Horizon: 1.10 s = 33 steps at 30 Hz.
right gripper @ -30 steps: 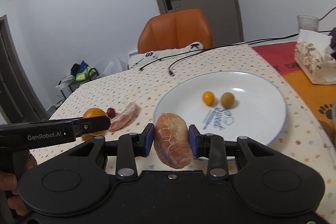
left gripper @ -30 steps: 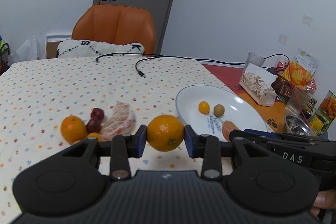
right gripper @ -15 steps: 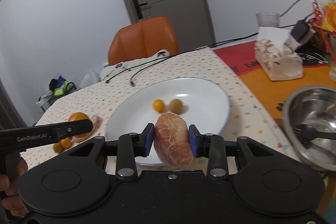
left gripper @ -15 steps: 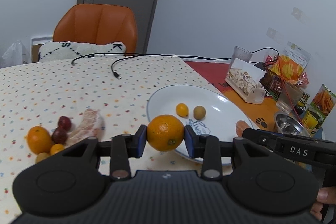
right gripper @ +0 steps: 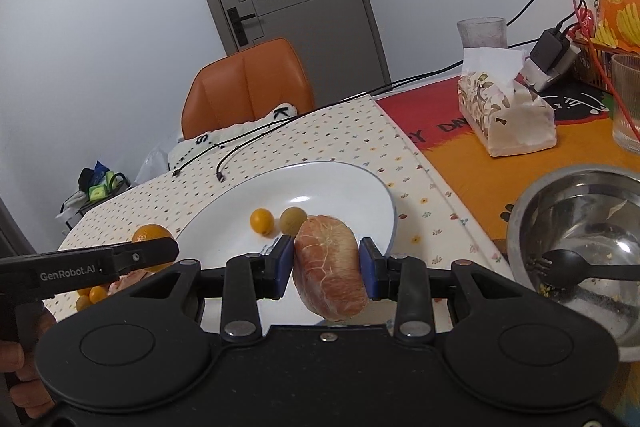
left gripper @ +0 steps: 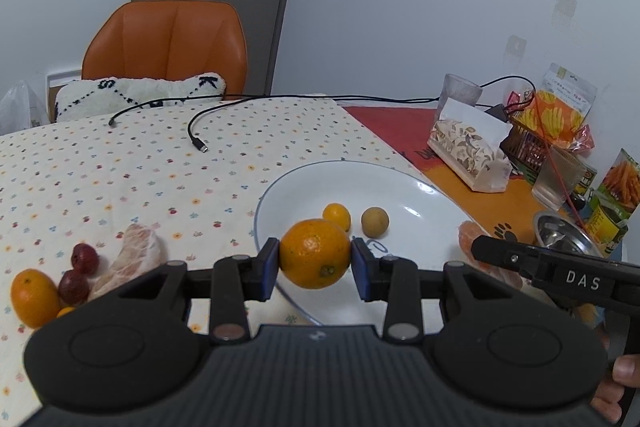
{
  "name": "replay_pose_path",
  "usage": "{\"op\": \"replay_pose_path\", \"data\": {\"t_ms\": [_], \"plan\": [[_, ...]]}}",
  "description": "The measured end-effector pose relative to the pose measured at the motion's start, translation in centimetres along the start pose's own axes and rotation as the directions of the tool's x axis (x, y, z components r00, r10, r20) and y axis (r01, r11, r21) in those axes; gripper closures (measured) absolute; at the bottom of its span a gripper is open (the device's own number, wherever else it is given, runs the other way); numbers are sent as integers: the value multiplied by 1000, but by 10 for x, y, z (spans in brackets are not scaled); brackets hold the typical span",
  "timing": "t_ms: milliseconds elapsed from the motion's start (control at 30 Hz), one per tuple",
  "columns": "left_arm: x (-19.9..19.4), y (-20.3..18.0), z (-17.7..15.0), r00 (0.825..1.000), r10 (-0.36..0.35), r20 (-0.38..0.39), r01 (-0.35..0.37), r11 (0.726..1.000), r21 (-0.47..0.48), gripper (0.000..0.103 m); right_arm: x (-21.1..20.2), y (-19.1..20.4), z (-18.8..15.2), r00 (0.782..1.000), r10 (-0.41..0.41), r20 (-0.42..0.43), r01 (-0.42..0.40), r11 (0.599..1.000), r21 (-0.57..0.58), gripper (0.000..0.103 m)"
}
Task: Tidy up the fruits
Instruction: 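Carry the large orange and pomelo piece in both grippers to the white plate, then lower both fruits onto the plate and open both grippers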
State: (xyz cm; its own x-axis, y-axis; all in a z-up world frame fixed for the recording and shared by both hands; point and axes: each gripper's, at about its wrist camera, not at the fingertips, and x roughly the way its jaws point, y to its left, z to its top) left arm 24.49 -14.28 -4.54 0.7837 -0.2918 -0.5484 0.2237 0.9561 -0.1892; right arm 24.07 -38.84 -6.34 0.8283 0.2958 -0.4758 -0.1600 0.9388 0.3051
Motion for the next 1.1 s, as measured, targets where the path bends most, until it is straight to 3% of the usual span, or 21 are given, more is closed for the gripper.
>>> {"op": "replay_pose_path", "data": {"t_ms": [267, 633, 900, 1100], "plan": [[17, 1, 3, 1000, 18, -21, -18, 1000, -2, 67, 14, -4, 5, 1000, 4, -1, -4, 1000, 10, 69], [2, 13, 8, 999, 50, 18, -49, 999, -23, 63, 27, 6, 12, 1000, -5, 26, 6, 1000, -22, 68], [-18, 20, 4, 995, 89, 38, -87, 996, -32, 31, 17, 17, 8, 999, -14, 38, 15, 999, -38, 53], [-34, 24, -1, 993, 105, 48, -103, 994, -38, 23, 7, 22, 2, 1000, 2, 26, -1, 1000, -29, 38]]}}
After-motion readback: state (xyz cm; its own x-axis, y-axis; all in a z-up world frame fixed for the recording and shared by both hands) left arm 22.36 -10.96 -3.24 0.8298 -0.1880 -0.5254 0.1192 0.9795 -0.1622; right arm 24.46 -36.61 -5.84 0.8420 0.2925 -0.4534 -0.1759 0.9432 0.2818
